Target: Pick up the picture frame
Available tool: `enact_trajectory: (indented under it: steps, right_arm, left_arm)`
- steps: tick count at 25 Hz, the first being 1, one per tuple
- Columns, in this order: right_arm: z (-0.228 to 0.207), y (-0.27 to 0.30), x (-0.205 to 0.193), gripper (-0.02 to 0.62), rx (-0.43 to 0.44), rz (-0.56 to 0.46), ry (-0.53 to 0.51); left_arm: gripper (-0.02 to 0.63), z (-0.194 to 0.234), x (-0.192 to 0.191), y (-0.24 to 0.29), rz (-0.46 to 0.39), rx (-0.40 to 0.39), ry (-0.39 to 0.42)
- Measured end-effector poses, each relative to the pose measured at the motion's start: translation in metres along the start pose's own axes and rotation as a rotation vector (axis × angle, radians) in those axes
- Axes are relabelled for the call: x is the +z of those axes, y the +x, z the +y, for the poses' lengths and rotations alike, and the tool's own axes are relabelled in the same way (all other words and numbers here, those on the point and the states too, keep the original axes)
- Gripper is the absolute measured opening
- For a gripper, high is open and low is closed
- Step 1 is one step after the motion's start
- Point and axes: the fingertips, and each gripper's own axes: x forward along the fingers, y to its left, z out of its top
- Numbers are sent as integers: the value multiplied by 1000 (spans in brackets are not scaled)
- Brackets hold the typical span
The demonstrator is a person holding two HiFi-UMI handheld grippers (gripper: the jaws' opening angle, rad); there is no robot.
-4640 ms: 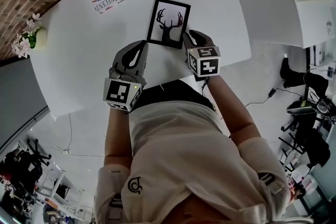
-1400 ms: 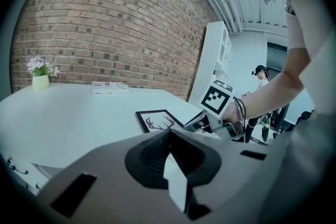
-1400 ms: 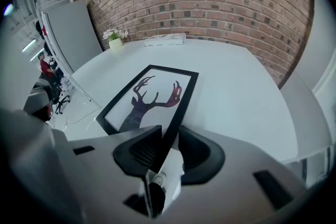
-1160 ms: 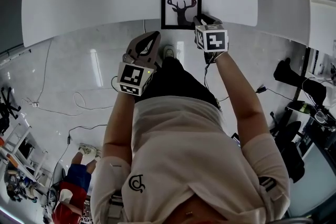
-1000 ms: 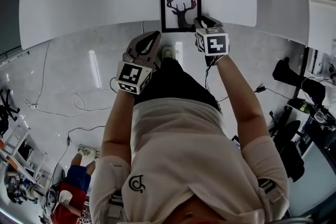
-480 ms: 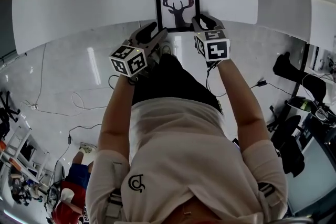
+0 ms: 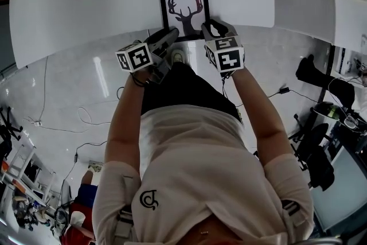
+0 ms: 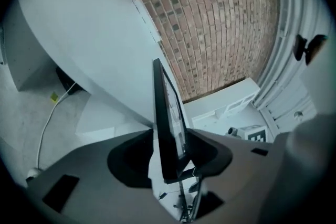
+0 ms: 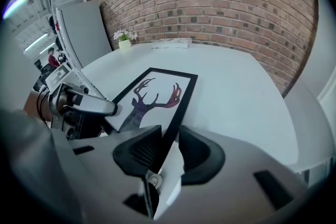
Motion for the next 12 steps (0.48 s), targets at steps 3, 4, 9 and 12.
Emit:
enact_trajectory:
  steps: [3, 4, 9, 12]
  right_arm:
    - [0, -1, 0, 112, 7, 6, -10]
    - [0, -1, 0, 111, 7, 5, -11]
    - [3, -1, -1, 112, 20, 8, -35]
    - [3, -2, -1, 110, 32, 21, -54]
  left_arm:
    - [202, -4, -2, 8, 19, -40, -40]
    - [196, -7, -6, 12, 38, -64, -56]
    - [124, -16, -15, 20, 97, -132, -95]
    - [94, -13, -12, 20, 96, -115, -68]
